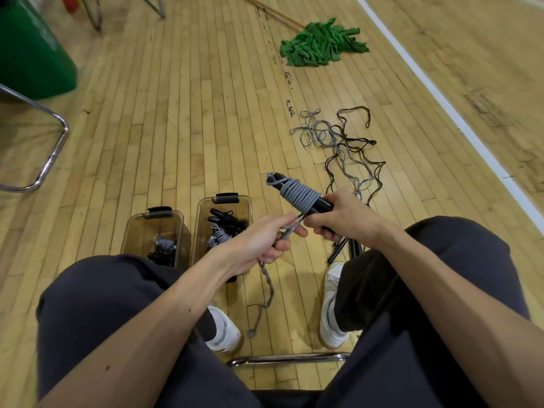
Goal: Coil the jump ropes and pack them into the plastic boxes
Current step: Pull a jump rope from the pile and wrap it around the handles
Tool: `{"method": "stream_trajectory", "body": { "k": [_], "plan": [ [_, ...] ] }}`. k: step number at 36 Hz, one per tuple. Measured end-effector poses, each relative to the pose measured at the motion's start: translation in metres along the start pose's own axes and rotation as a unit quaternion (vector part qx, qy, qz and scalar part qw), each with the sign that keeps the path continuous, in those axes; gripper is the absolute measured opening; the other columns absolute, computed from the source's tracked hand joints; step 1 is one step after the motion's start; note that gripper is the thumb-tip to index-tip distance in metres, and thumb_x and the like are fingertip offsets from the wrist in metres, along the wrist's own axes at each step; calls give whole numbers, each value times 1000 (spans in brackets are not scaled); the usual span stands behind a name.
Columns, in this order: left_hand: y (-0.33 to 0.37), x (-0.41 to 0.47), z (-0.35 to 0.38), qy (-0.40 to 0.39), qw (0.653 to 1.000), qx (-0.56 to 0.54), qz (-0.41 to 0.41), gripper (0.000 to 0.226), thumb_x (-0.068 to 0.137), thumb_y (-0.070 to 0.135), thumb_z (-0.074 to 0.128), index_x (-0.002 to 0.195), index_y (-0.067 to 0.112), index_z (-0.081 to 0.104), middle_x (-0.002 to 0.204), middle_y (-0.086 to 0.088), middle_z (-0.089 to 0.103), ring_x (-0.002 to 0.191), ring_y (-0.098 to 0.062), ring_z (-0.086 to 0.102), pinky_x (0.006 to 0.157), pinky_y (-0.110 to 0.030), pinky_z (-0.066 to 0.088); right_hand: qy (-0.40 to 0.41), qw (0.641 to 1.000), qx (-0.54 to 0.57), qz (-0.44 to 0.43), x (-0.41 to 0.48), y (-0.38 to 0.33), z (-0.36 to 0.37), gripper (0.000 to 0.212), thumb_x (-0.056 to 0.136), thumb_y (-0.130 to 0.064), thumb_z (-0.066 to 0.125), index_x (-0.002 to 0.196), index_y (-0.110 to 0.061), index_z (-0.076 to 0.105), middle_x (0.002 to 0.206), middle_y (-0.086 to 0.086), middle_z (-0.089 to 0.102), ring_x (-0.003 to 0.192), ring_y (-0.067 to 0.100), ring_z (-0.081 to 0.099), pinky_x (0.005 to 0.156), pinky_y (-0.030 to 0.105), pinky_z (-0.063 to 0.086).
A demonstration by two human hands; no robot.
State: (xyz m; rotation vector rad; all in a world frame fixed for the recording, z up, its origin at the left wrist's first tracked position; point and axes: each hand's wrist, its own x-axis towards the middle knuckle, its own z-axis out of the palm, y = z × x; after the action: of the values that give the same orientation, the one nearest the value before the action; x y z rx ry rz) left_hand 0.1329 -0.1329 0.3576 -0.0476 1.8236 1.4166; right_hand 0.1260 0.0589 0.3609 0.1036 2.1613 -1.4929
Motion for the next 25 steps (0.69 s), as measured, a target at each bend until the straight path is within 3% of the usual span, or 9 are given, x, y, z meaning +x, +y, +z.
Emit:
{"method": "stream_trajectory", "body": {
  "k": [8, 12, 15, 20, 25],
  "plan": [
    [-1, -2, -2, 56, 987, 151, 22, 45, 104, 46, 37, 101, 14, 69, 51, 11, 35, 45, -8, 30, 53, -32, 25, 5, 997, -71, 14, 7, 8, 2, 12, 87, -7, 73, 92, -5, 63, 68, 4, 65, 53, 12, 57, 53, 28, 48],
    [4, -10, -1, 82, 959, 264, 65, 47, 105, 48, 35, 97, 17, 69, 55, 10, 41, 45, -4, 38, 58, -33, 32, 13, 995, -90, 29, 10, 10, 6, 12, 88, -10, 73, 91, -7, 62, 68, 3, 64, 49, 10, 56, 51, 26, 48],
    [3, -12, 2, 84, 941, 317, 85, 51, 105, 49, 33, 99, 14, 68, 44, 10, 41, 44, -6, 40, 56, -33, 34, 16, 994, -95, 53, 13, 13, 8, 16, 88, -12, 74, 95, -5, 62, 70, 5, 65, 51, 11, 57, 52, 27, 50],
    [0, -16, 2, 97, 886, 432, 137, 44, 102, 45, 47, 83, 8, 60, 60, 3, 47, 53, -14, 44, 57, -35, 34, -22, 988, -112, 102, 18, 16, 10, 23, 88, -15, 75, 101, -3, 61, 69, 4, 66, 48, 10, 57, 50, 25, 49],
    [-1, -18, -9, 119, 819, 531, 183, 32, 100, 45, 54, 75, 25, 52, 64, 8, 52, 63, -14, 50, 59, -33, 37, -90, 977, -131, 140, 15, 15, 15, 19, 89, -13, 74, 97, -1, 62, 62, 2, 63, 45, 11, 53, 45, 23, 46]
  ]
}}
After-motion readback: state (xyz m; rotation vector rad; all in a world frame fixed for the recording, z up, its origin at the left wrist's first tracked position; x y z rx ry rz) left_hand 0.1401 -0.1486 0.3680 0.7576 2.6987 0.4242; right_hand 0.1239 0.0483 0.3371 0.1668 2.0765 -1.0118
